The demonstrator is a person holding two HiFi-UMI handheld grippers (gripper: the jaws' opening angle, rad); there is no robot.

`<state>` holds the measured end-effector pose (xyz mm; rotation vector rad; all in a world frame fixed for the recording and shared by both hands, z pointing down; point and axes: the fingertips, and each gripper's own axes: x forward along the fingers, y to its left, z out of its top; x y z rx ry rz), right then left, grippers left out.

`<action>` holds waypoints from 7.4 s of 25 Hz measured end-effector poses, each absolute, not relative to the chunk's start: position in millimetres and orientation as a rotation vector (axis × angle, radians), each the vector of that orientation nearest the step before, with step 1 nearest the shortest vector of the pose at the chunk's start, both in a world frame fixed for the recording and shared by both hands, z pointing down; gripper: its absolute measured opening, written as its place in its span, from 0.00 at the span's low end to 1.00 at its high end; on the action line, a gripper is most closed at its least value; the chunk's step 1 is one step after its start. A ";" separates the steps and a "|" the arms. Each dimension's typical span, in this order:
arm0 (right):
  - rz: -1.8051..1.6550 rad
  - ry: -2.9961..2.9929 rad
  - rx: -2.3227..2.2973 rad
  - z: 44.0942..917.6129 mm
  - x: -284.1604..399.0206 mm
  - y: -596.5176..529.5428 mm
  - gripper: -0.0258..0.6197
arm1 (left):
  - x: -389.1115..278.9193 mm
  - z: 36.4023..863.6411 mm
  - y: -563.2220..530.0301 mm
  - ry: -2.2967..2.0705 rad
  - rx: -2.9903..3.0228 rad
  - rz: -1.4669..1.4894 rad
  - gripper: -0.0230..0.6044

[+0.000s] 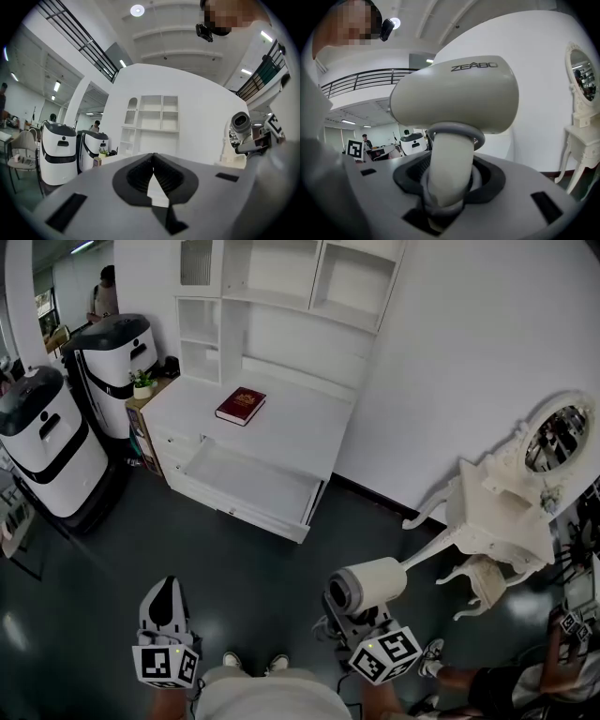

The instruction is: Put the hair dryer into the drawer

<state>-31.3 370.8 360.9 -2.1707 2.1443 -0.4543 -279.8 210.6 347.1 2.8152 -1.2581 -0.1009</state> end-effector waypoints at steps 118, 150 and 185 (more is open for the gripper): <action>-1.087 2.836 -1.979 637.6 135.6 -95.2 0.35 | -86.6 433.7 -130.7 -1.421 2.567 0.219 0.06; -1.291 3.291 -1.826 781.0 117.9 -146.2 0.35 | -122.5 458.3 -127.0 -1.630 2.356 0.310 0.06; -1.468 3.523 -1.853 820.2 110.5 -155.0 0.36 | -121.1 468.3 -130.7 -1.618 2.317 0.306 0.06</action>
